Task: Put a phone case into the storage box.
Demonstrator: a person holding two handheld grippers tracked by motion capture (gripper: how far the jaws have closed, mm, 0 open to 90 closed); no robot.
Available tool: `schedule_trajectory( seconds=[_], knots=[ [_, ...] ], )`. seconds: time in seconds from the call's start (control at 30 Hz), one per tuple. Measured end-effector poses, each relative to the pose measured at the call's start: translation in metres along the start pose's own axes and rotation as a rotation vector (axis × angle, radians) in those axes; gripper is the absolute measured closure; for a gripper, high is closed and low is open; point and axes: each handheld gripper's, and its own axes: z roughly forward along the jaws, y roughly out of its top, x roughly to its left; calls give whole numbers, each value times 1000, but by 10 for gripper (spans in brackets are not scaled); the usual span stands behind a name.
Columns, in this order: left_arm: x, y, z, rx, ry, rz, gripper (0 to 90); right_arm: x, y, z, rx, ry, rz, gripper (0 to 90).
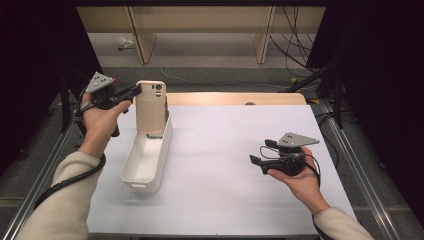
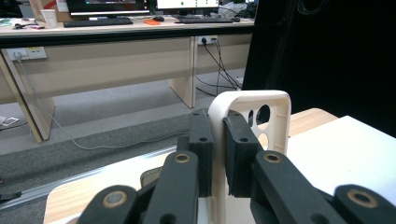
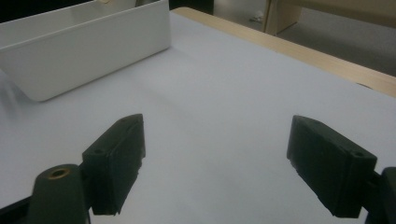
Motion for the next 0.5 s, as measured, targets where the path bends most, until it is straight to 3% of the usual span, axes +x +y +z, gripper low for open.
schedule_trajectory(
  seconds=[0.5],
  knots=[
    [6, -11, 10, 5, 19, 0, 827, 0, 0, 0, -1, 0, 2, 203]
  ],
)
